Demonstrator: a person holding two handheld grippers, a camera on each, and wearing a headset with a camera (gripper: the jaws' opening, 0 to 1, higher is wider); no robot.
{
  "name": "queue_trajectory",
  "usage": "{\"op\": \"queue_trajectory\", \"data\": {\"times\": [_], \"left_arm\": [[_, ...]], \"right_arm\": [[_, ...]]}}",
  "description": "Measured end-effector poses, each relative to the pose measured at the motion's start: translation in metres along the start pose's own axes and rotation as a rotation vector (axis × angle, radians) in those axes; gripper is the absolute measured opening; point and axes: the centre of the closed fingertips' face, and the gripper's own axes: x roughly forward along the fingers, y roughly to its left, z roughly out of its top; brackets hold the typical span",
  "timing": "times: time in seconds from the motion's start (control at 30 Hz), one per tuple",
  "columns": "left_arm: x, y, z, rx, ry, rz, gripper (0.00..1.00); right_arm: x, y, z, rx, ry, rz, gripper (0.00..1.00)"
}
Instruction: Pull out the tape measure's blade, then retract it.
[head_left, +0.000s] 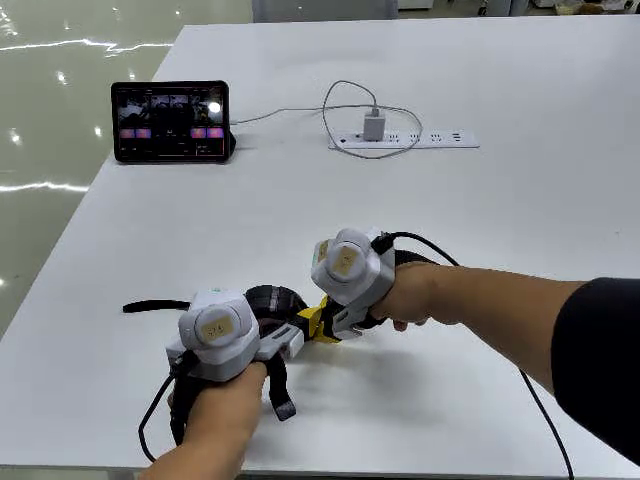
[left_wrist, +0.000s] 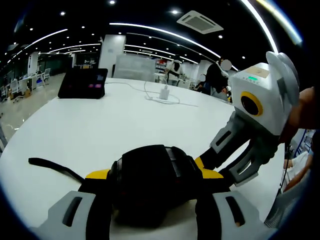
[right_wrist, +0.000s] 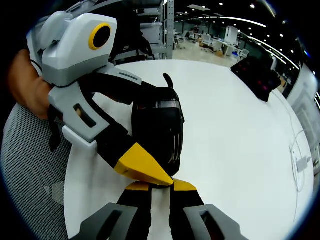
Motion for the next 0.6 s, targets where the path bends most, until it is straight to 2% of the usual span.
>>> {"op": "queue_trajectory", "data": {"times": [0.07,0.17,0.6], "left_arm": [[0.0002,0.0,0.0,0.0,0.002,0.003,0.63],[0.0012,0.0004,-0.0004,0.0,-0.002,-0.001,0.64],[0.0009,-0.0002,-0.0003,-0.002,-0.01,0.0,0.64]], "right_arm": [[-0.0027,-0.0009,-0.0039,0.0,0.009,0.0,0.09],[-0.0047,-0.0004,-0.0063,0.011,-0.004,0.004,0.09],[-0.0019,-0.0007,-0.0021,0.017,-0.018,-0.004,0.1]]}}
